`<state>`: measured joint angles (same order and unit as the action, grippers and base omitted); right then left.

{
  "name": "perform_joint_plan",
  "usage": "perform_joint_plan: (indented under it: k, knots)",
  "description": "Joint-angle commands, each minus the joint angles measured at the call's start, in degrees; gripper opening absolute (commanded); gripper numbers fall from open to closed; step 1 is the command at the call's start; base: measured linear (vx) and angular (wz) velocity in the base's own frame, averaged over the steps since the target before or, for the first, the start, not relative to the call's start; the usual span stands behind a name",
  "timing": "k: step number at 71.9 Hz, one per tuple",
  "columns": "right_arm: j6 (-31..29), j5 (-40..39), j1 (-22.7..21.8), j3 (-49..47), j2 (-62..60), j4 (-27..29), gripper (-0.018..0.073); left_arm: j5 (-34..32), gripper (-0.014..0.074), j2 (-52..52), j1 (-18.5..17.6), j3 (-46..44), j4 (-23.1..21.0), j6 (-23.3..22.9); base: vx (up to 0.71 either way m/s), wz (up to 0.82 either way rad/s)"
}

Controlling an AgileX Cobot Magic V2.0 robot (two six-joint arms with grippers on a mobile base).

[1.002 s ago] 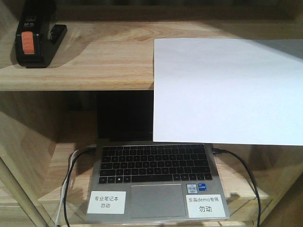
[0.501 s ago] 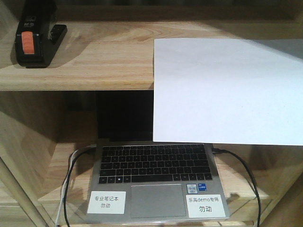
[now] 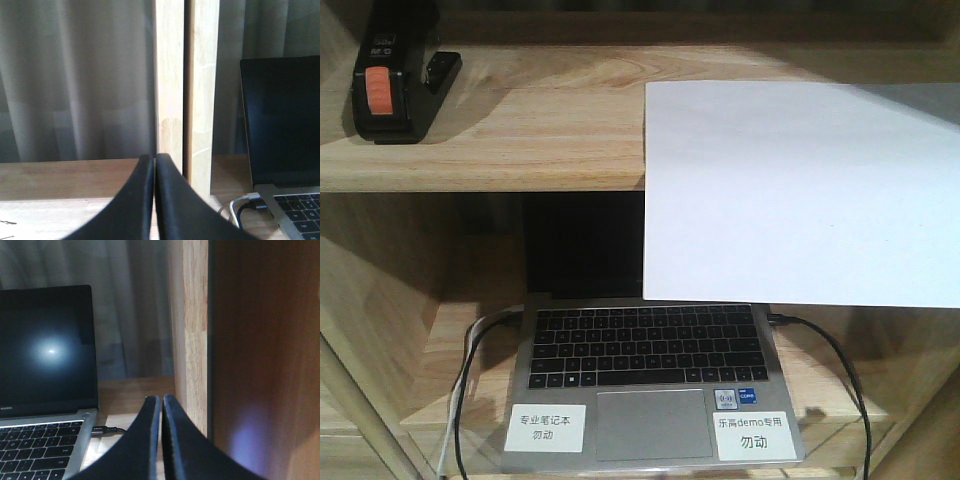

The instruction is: Grab stapler and paper to desk for stapling

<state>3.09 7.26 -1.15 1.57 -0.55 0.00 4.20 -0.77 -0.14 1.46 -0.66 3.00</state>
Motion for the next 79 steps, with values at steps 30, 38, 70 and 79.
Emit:
perform_joint_plan:
  k: [30, 38, 70, 79]
  knots:
    - [-0.63, -21.67, -0.29, -6.6, -0.6, 0.96, -0.0003, -24.29, -0.0007, -0.6, 0.14, -8.94, -1.64, -0.81, 0.0, 0.0]
    - [-0.63, -18.98, -0.29, -13.39, 0.59, 0.58, -0.0003, -18.12, -0.0007, 0.67, 0.14, -18.38, -1.64, -0.82, 0.0, 0.0]
    - [-0.63, -1.11, -0.05, -40.84, 20.48, 0.58, -0.0001, 12.45, -0.0003, 24.32, 0.14, -50.45, -1.69, -0.82, 0.0, 0.0]
    - [-0.83, 0.84, -0.05, -41.65, 24.72, 0.63, 0.0017, 15.89, 0.0027, 28.1, 0.12, -50.57, -2.09, -0.82, 0.0, 0.0]
